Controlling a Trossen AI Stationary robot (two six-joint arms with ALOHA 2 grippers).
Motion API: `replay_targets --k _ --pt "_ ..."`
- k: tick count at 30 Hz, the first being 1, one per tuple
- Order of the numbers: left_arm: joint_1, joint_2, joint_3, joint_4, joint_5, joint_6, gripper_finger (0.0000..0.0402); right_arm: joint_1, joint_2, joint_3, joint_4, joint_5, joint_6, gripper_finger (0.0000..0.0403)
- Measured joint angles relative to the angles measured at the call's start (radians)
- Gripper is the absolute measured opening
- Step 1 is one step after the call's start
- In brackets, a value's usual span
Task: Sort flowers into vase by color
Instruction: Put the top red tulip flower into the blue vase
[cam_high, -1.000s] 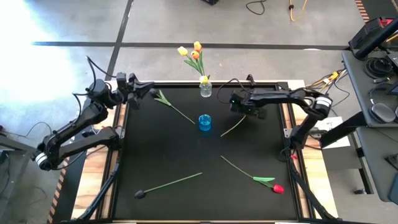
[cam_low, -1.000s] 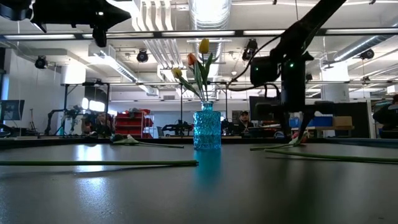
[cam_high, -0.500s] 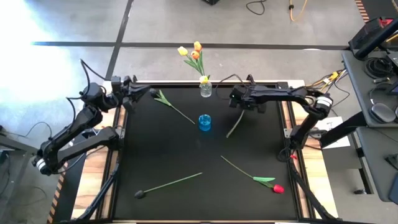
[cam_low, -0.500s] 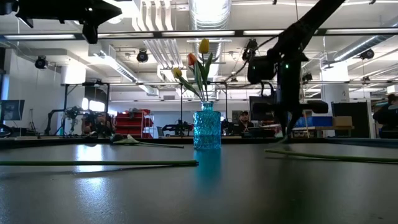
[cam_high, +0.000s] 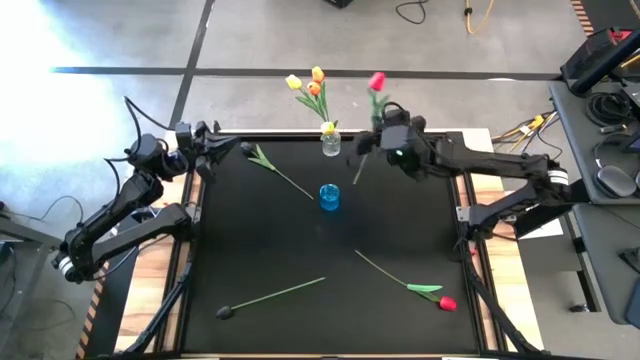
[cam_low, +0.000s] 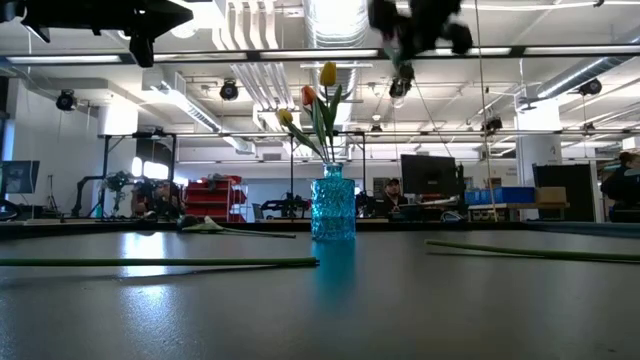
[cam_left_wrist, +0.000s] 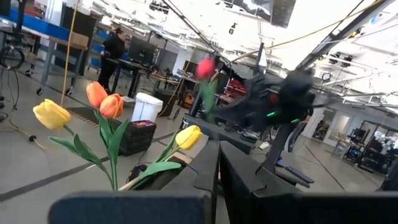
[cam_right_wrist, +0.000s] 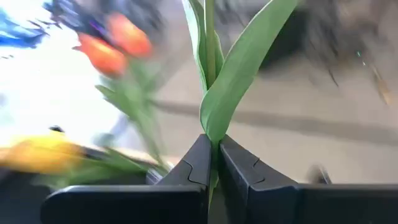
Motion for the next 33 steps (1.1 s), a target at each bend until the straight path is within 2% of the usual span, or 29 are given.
replay_targets --k 5,9,14,16,26,33 --pt "0.000 -0.003 0.000 0.000 0.000 0.019 0.0000 0.132 0.035 0.052 0.300 0.006 -0.388 0.0013" --pt "0.000 -0.004 0.000 0.000 0.000 0.027 0.0000 0.174 0.106 0.081 0.388 -0.076 -0.547 0.0013" --pt "0.000 -0.010 0.000 0.000 0.000 0.055 0.0000 0.178 0.200 0.084 0.531 -0.230 -0.673 0.0013" --pt "0.000 -0.017 0.000 0.000 0.000 0.057 0.0000 0.178 0.234 0.084 0.582 -0.258 -0.727 0.0013" --pt "0.000 -0.080 0.001 -0.065 0.027 0.058 0.0000 0.123 0.348 0.085 0.624 -0.319 -0.844 0.0012" --pt "0.000 -0.137 0.001 -0.120 0.027 0.058 0.0000 0.091 0.391 0.083 0.627 -0.327 -0.867 0.0012"
